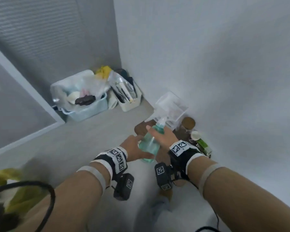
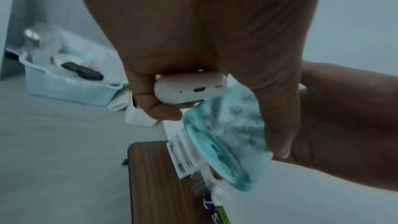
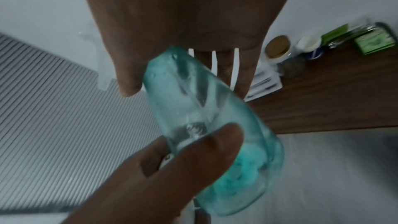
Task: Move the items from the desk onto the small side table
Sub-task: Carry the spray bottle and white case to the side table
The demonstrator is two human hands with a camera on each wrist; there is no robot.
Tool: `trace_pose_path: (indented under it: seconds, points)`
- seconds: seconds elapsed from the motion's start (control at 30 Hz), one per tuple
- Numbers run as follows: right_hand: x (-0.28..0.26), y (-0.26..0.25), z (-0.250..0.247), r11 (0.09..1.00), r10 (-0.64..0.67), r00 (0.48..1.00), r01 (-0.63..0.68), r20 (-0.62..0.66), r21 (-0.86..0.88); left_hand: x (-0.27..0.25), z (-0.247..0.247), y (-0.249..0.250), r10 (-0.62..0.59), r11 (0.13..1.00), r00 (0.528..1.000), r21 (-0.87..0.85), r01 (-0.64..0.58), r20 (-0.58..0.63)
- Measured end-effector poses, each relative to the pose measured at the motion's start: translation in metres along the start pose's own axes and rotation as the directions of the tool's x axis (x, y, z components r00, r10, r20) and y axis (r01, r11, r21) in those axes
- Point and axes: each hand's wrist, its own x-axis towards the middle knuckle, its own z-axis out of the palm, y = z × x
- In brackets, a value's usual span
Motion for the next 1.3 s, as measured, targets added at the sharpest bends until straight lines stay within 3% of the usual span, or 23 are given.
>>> trace_pose_path:
  seconds: [0.2,0.37,0.57,0.7,0.8,1.0,1.1,1.3]
  points:
    - [0.047,0.082,-0.107,0.994,0.002,0.993,-0.015,0.118,0.109,0.105,0.049,0.045,0.079,0.991,0.971,-0.127,-0.051,0.226]
    - [0.094,0.124,-0.124,0.997,0.065,0.998,-0.064,0.015,-0.047,0.178,0.081,0.041,0.034,0.998,0.968,-0.068,-0.017,0.251]
    - [0.188,0.147,-0.091,0.948,0.197,0.977,-0.212,-0.084,-0.236,0.268,0.073,-0.017,-0.166,0.974,0.981,-0.14,0.179,0.102]
    - [0.286,0.175,-0.045,0.949,0.25,0.953,-0.277,-0.172,-0.154,0.347,0.066,-0.089,-0.28,0.932,0.96,-0.245,0.266,-0.024]
    - [0.356,0.192,-0.016,0.95,0.246,0.942,-0.282,-0.229,-0.135,0.406,0.064,-0.135,-0.293,0.93,0.953,-0.252,0.266,-0.075]
    - [0.474,0.221,0.025,0.918,0.056,0.94,-0.182,-0.337,-0.353,0.502,0.09,-0.204,-0.195,0.957,0.981,-0.222,0.185,-0.021]
    - [0.507,0.231,0.035,0.897,-0.046,0.94,-0.11,-0.339,-0.427,0.53,0.104,-0.221,-0.216,0.959,0.976,-0.191,0.21,-0.011]
    - [0.535,0.26,0.053,0.945,-0.018,0.954,-0.082,-0.299,-0.318,0.555,0.116,-0.239,-0.221,0.955,0.973,-0.189,0.228,0.059]
